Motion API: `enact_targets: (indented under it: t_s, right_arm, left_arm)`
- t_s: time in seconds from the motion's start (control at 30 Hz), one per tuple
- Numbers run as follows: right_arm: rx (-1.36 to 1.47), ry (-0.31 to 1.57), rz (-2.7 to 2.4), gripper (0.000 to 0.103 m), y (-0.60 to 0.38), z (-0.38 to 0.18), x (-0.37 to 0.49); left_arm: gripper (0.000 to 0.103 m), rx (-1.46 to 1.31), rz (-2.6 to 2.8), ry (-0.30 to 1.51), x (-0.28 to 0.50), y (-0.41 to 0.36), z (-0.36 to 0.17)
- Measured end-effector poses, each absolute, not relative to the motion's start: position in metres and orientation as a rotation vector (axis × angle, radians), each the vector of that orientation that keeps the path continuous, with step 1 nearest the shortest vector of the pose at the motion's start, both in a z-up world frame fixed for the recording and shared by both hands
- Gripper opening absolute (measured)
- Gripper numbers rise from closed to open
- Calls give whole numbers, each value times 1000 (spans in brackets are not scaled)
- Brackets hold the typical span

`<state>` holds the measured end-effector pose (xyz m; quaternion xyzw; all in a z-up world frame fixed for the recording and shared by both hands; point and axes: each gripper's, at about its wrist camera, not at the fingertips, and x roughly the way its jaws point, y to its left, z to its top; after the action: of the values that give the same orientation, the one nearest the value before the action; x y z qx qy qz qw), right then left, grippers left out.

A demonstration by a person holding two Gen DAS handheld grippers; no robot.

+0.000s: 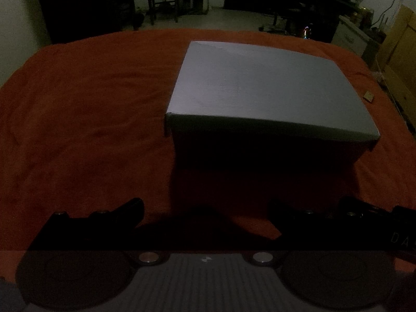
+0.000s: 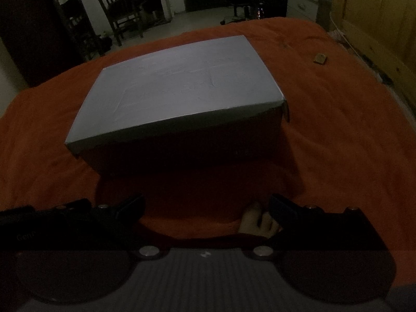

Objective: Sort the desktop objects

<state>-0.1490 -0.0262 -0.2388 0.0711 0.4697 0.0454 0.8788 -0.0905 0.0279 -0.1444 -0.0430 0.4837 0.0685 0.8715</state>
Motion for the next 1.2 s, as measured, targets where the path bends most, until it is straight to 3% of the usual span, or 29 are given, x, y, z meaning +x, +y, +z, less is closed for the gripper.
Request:
enact_targets:
  t_s: [1.2]
  right_arm:
    - [185,986,83,103,-20,-240,-154]
  left_arm:
    - [102,-124,163,1013,-90,35,-146]
